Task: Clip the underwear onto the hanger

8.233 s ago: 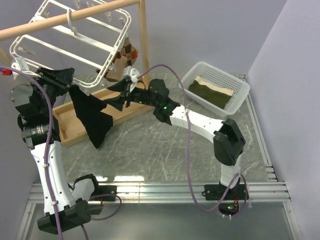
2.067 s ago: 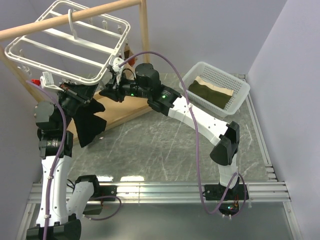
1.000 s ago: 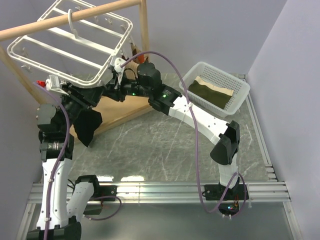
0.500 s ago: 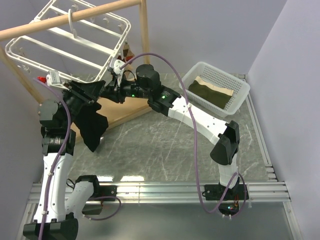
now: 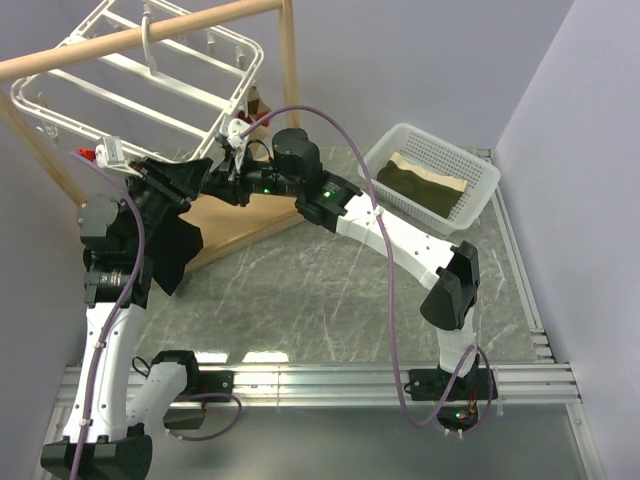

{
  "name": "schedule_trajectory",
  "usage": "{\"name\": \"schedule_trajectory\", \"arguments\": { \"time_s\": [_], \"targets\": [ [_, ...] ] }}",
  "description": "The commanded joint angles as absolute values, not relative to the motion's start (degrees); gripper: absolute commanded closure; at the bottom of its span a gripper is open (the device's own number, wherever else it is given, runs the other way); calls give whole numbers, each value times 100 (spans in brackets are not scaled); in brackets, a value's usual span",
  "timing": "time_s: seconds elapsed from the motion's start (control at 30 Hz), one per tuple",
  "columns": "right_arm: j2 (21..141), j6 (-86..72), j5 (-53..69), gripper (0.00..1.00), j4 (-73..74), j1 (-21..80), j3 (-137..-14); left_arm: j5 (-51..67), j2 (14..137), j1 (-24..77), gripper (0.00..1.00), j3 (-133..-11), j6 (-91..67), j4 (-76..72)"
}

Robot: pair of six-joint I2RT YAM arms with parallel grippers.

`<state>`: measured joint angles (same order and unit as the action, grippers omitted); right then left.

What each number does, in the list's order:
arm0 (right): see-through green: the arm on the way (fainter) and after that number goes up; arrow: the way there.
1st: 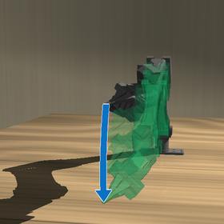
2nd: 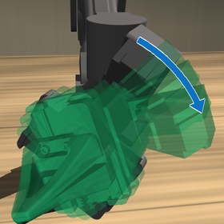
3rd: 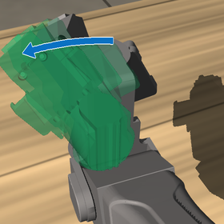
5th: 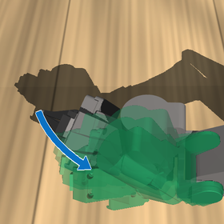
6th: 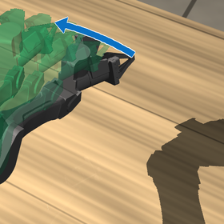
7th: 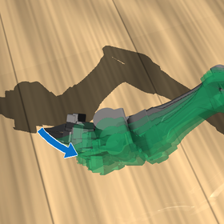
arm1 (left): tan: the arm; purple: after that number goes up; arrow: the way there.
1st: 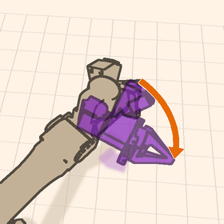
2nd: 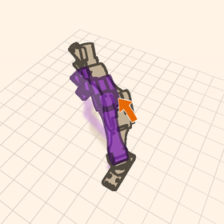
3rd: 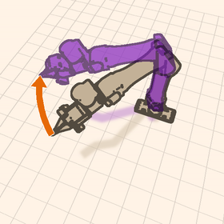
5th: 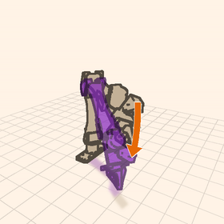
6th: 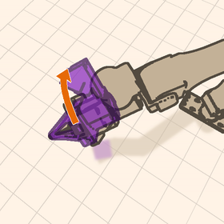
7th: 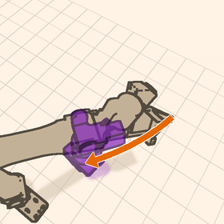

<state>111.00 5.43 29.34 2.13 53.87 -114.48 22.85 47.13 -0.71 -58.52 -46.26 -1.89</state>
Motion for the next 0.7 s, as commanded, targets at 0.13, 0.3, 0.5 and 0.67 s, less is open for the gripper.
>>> {"name": "schedule_trajectory", "arguments": {
  "time_s": [0.13,0.3,0.5,0.67],
  "targets": [
    [10907,457,3164,100,88,5484,-11646,2452,4676,-44,55,-6152,-4114,-53],
    [10863,501,3164,100,53,5484,-11558,2426,4702,-44,90,-6196,-4096,-62],
    [10732,519,3146,57,9,5380,-11173,2426,4720,-44,100,-6214,-4122,-53],
    [10556,562,3067,49,-430,5274,-10880,2479,4737,-44,100,-6258,-4087,-18]
  ]
}}
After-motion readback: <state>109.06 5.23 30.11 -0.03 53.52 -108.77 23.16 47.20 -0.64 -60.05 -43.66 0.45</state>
